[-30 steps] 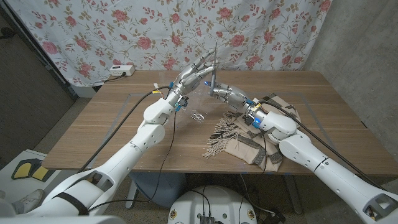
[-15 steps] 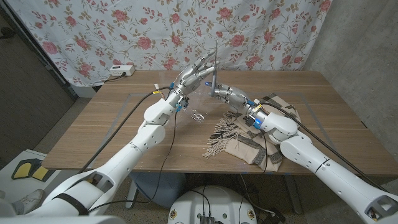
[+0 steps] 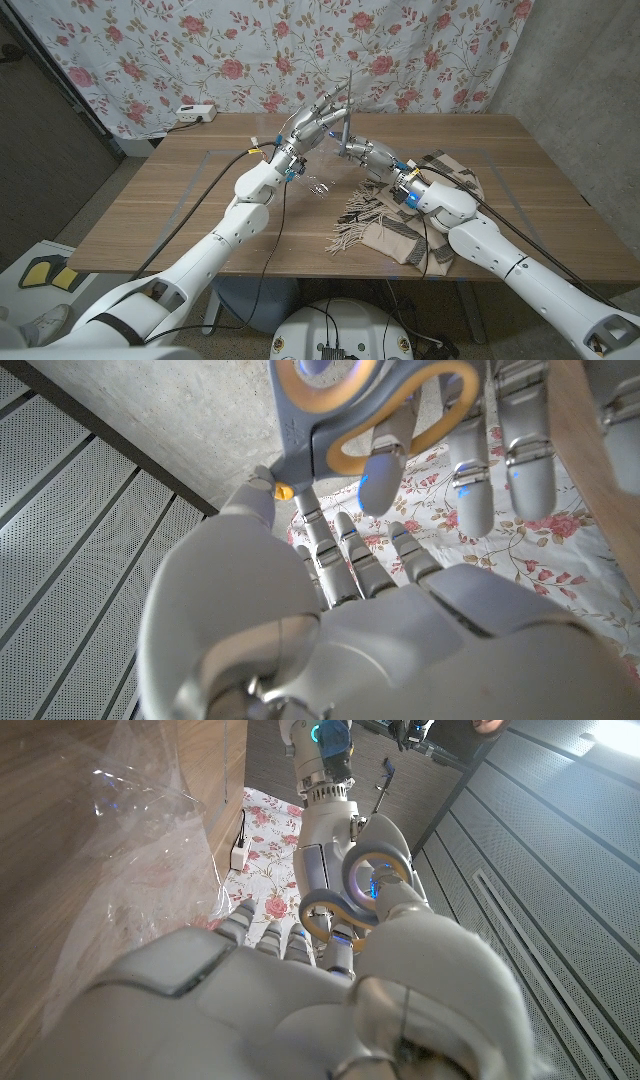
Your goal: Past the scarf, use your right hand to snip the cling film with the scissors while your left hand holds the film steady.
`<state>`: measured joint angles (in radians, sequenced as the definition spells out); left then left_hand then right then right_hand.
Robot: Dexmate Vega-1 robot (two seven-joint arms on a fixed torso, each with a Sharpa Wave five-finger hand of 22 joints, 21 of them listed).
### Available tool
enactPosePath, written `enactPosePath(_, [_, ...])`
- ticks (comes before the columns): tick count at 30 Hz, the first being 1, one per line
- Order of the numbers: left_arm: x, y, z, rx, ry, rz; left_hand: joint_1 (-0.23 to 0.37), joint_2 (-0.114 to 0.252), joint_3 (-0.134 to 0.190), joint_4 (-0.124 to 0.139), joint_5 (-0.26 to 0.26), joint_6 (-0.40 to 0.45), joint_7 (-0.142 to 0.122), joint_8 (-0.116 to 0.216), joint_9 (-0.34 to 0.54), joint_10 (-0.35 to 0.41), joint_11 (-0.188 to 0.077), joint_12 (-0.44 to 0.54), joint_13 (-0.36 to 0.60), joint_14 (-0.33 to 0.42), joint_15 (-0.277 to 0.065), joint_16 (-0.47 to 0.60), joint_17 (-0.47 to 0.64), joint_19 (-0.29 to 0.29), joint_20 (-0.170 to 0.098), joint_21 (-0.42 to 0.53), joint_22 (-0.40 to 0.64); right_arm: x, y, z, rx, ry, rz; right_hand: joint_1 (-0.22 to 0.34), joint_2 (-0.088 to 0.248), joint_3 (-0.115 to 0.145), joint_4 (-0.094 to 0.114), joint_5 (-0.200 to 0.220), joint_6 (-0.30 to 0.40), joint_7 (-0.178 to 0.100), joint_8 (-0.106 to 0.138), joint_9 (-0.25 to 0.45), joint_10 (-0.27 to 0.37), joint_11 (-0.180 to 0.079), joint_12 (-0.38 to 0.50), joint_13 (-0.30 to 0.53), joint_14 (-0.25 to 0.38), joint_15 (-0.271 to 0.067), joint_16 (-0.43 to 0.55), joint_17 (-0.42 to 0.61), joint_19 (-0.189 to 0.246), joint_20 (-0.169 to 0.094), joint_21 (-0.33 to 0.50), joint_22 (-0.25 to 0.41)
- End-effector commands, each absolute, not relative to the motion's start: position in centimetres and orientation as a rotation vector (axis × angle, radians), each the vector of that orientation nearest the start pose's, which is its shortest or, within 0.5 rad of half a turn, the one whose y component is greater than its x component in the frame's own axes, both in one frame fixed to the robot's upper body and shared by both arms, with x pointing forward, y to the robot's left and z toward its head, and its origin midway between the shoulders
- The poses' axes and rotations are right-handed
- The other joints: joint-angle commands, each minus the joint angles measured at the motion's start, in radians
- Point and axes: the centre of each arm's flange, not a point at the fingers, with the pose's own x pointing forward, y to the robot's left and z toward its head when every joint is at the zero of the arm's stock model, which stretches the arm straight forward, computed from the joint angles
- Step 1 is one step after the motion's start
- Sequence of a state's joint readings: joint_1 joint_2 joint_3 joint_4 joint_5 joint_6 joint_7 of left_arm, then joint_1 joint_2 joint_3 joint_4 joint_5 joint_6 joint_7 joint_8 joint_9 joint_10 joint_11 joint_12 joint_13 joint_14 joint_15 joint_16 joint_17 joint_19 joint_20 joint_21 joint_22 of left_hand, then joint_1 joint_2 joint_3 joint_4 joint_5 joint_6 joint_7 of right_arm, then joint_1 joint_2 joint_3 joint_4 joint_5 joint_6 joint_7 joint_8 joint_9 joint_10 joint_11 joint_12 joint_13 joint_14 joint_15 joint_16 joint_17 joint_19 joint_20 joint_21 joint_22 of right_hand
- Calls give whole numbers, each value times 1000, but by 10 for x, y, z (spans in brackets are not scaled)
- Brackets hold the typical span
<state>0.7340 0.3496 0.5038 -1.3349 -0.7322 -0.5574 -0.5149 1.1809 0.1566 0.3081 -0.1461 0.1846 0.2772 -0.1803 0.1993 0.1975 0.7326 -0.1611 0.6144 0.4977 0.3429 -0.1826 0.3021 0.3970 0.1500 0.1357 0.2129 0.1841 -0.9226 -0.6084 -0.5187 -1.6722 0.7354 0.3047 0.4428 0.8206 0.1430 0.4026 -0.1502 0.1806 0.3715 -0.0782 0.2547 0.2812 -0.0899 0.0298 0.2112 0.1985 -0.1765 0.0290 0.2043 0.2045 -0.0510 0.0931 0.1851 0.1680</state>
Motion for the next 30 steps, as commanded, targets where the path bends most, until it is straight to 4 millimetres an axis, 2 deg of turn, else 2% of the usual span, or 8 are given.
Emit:
enactPosePath(1, [587,132,41,-52,-984,-827,6,7,-4,5,5,8,-5,8,3,70,-65,0,4,-8,-24,6,6,1,-2,1,3,546,-143,-23,-80,-698,925,6,-14,-4,-7,1,-2,4,-2,3,4,1,6,5,-112,8,7,2,0,7,3,1])
enactPosePath(14, [588,130,37,-44,-980,-817,10,7,-5,4,6,12,-9,7,3,69,-65,-1,2,-8,-26,8,10,1,-3,1,3,542,-141,-20,-79,-710,936,16,-30,-9,-13,2,1,9,-3,4,7,17,5,5,-107,21,8,0,1,12,3,1])
enactPosePath(20, [589,124,33,-40,-969,-830,12,7,-6,3,6,13,-9,6,3,70,-65,-1,2,-7,-26,10,11,0,-3,1,3,541,-141,-18,-81,-716,922,10,-38,-16,-10,0,3,19,-3,5,7,27,5,5,-105,30,9,0,1,20,3,1])
enactPosePath(30, [587,119,30,-41,-963,-841,14,6,-8,3,6,15,-10,5,3,71,-65,-1,1,-6,-24,12,14,0,-3,1,3,544,-138,-23,-62,-700,915,-2,-48,-28,-3,-1,31,25,5,6,37,27,14,5,-86,29,16,1,16,24,8,1])
